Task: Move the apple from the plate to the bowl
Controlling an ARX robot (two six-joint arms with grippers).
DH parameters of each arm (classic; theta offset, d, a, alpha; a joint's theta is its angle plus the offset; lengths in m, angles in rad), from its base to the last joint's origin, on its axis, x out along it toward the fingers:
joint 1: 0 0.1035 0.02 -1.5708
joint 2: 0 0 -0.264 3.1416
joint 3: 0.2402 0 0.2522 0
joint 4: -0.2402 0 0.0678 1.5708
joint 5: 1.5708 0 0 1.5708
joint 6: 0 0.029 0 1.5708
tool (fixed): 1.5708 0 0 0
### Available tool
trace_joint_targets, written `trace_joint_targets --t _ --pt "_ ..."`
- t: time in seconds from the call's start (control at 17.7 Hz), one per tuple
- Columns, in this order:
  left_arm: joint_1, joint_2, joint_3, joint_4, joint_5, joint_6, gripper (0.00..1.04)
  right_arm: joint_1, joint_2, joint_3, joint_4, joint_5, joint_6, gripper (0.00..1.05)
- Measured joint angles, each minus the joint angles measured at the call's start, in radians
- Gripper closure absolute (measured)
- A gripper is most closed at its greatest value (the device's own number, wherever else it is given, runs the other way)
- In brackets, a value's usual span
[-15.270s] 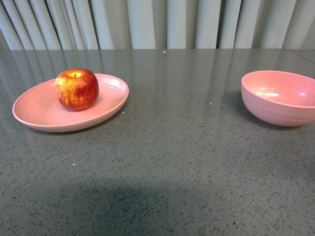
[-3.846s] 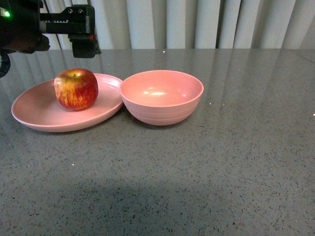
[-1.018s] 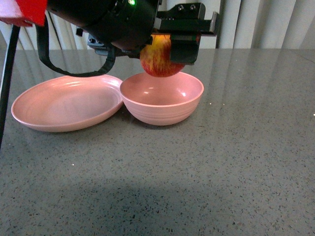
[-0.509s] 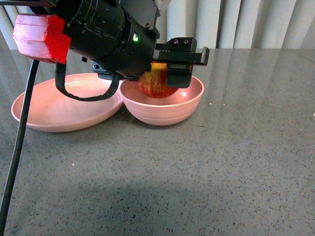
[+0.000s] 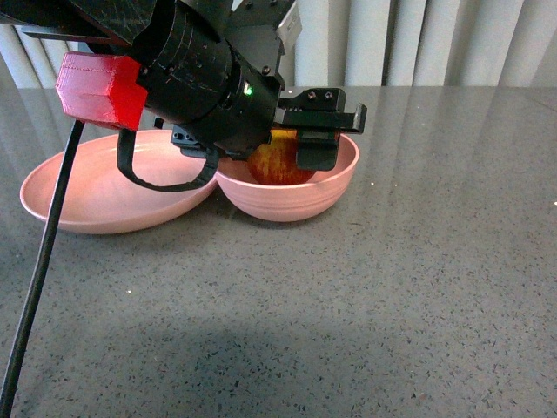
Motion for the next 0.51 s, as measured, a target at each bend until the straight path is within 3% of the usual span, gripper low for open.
trace_joint_targets --t 0.23,0.28,0.4,0.51 --pt "0.001 0.005 0.008 0.000 0.000 -0.001 0.35 0.000 0.000 0.000 0.000 0.000 0.000 0.07" --pt "0.001 0.005 0.008 0.001 0.001 -0.005 0.30 0.000 0.000 0.000 0.000 0.000 0.000 0.07" --pt "0.001 0.005 0.013 0.008 0.003 -0.006 0.07 0.000 0.000 0.000 0.000 0.000 0.000 0.07" --pt "0.002 0.005 0.017 0.017 0.004 -0.006 0.07 0.000 0.000 0.000 0.000 0.000 0.000 0.07"
